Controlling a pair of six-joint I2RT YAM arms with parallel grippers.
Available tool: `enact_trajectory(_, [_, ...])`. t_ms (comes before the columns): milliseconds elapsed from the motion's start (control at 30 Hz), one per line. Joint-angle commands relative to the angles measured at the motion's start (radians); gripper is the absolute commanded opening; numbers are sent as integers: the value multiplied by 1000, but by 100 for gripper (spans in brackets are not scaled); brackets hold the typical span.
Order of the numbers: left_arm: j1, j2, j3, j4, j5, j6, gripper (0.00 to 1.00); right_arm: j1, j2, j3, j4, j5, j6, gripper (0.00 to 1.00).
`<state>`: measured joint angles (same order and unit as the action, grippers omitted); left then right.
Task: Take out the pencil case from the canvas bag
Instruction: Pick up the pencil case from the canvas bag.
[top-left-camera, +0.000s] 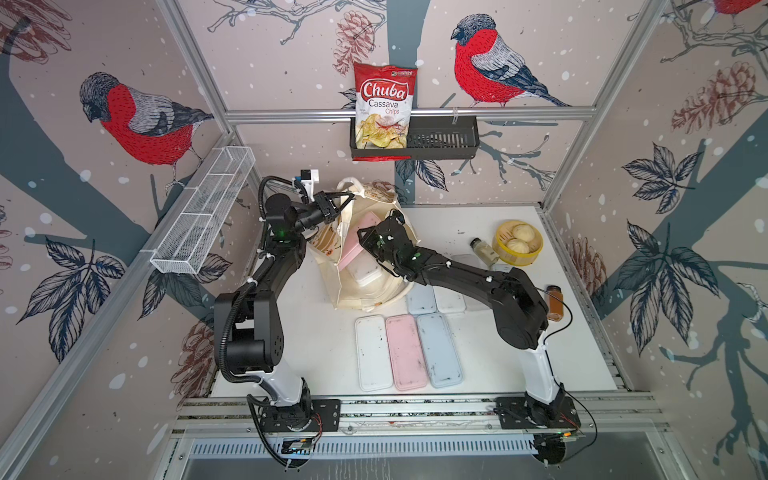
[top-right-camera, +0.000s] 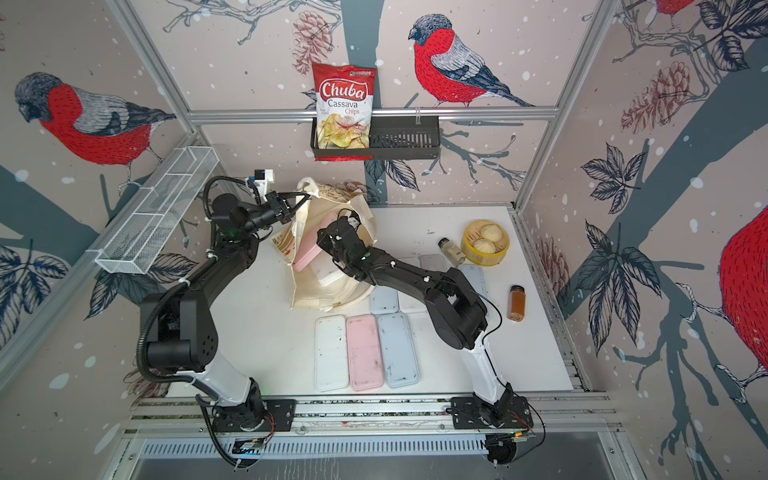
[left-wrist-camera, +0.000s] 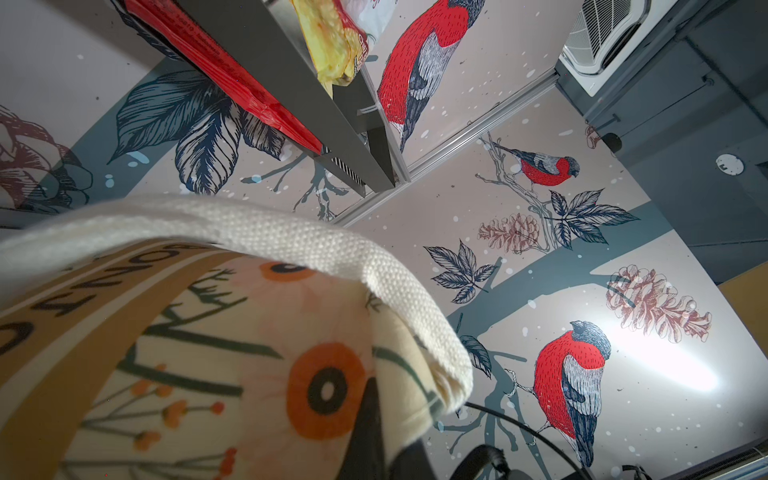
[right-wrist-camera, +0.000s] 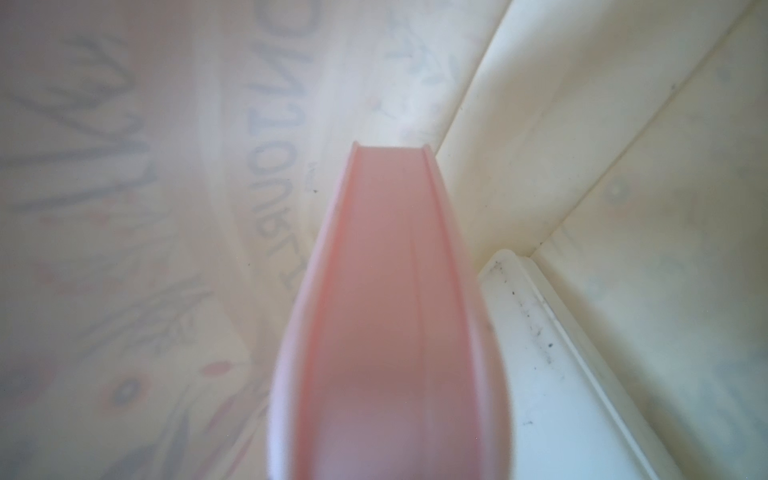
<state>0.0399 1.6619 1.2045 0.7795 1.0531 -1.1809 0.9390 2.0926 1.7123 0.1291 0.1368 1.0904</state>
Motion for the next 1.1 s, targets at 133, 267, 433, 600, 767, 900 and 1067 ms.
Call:
enact_trajectory(133, [8, -9, 10, 72, -7, 7, 0, 32, -66, 40, -144, -28, -242, 29])
enact_trajectory(267, [9, -7, 10, 61, -7, 18, 0, 55, -126, 13, -179, 19, -297, 29])
enact_trajectory(433, [15, -7, 17, 22, -8, 49, 0, 73, -175, 6, -252, 54, -333, 30])
enact_trajectory(600, [26, -5, 18, 13, -10, 56, 0, 75, -253, -86, -230, 25, -353, 30])
enact_trajectory(767, [41, -5, 20, 12, -6, 55, 0, 76, -353, -227, -181, -70, -404, 30])
enact_trajectory(900, [48, -6, 21, 9, -5, 56, 0, 75, -464, -356, -149, -127, -433, 30])
enact_trajectory(1067, [49, -2, 23, -8, -8, 69, 0, 75, -612, -474, -194, -132, -465, 30])
